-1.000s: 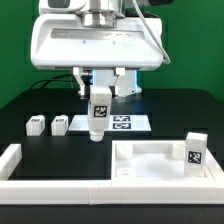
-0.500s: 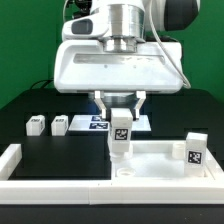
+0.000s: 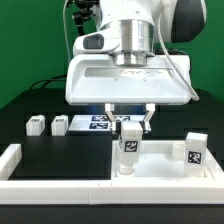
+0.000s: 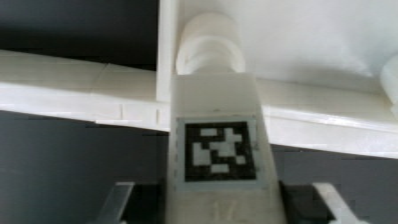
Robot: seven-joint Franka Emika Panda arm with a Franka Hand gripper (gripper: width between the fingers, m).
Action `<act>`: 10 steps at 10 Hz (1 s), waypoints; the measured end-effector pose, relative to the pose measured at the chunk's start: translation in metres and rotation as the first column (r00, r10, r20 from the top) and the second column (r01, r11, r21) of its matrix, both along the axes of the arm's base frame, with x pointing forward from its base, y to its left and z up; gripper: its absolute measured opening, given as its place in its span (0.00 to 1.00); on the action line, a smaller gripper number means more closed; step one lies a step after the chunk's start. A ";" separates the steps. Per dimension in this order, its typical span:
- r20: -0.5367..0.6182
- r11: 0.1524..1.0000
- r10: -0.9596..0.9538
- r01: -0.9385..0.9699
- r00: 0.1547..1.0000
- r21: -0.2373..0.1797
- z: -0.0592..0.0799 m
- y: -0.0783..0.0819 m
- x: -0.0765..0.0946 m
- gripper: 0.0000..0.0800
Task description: Assemble square table
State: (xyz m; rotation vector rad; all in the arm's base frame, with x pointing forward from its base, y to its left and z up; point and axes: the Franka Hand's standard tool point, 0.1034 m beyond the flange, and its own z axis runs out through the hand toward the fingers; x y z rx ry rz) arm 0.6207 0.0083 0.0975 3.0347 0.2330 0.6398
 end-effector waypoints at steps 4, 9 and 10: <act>-0.009 1.000 -0.002 0.002 1.000 -0.002 -0.006 -0.002 -0.001 0.36; -0.010 1.000 -0.002 0.002 1.000 -0.002 -0.007 -0.002 -0.001 0.79; -0.010 1.000 -0.002 0.002 1.000 -0.002 -0.007 -0.002 -0.001 0.81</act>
Offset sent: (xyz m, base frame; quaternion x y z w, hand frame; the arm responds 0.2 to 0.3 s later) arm -0.0008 -0.0043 -0.0030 0.0019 -0.0051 -0.0026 1.0000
